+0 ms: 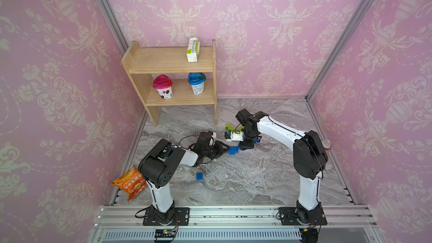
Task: Assemble the letter v with lego
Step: Adjust the lego brick at the center of the board.
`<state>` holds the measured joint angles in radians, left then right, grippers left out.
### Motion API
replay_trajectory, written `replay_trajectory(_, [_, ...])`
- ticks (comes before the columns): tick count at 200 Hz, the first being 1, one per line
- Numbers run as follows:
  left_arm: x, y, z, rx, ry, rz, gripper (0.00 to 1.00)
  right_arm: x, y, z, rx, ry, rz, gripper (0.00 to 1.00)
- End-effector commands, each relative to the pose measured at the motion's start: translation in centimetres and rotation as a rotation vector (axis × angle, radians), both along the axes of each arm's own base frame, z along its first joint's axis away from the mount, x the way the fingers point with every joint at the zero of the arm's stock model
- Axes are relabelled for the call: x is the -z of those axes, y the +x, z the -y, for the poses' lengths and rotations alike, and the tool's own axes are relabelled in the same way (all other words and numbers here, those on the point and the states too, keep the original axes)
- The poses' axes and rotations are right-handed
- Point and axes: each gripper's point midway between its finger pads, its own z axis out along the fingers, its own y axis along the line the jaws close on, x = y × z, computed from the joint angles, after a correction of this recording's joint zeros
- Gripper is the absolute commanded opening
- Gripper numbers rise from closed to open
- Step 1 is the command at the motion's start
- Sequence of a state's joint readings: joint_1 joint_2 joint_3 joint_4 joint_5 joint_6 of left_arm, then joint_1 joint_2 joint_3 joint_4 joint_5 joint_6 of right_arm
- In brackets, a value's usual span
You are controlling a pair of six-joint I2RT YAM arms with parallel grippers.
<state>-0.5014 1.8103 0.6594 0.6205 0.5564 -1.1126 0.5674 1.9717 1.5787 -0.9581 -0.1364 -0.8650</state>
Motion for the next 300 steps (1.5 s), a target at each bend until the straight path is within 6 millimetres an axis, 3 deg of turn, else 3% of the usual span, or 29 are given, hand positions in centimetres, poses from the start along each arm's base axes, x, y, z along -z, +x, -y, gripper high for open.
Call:
replay_trajectory(1, [0.2, -0.5, 0.4, 0.047, 0.017, -0.003, 0.33, 0.0, -0.8, -0.4, -0.054, -0.001, -0.04, 0.04])
replay_trajectory(76, [0.1, -0.5, 0.5, 0.052, 0.018, 0.002, 0.31, 0.0, -1.2, -0.7, -0.123, 0.002, -0.054, 0.01])
replay_trajectory(116, [-1.3, -0.6, 0.5, 0.067, 0.021, 0.038, 0.52, -1.8, -0.8, -1.3, -0.087, 0.077, -0.038, 0.01])
replay_trajectory(145, [-2.5, -0.9, -0.1, 0.068, 0.048, 0.068, 0.63, -2.3, 1.2, -1.5, -0.031, 0.077, 0.033, 0.0])
replay_trajectory(180, [-2.6, -1.4, -0.1, 0.07, 0.025, 0.062, 0.63, -1.4, 4.0, -1.6, 0.039, 0.043, 0.079, 0.0])
replay_trajectory(213, [-2.1, -1.6, -0.2, 0.064, 0.02, 0.048, 0.62, -0.3, 5.2, -1.6, 0.047, 0.006, 0.08, 0.0])
replay_trajectory(250, [-1.7, -1.7, 0.0, 0.063, -0.001, 0.039, 0.62, 0.9, 4.7, -1.2, 0.032, -0.028, 0.046, 0.0])
replay_trajectory(300, [-1.2, -1.8, 0.8, 0.071, -0.024, 0.029, 0.61, 0.7, 2.6, -0.5, 0.021, -0.021, -0.008, 0.0])
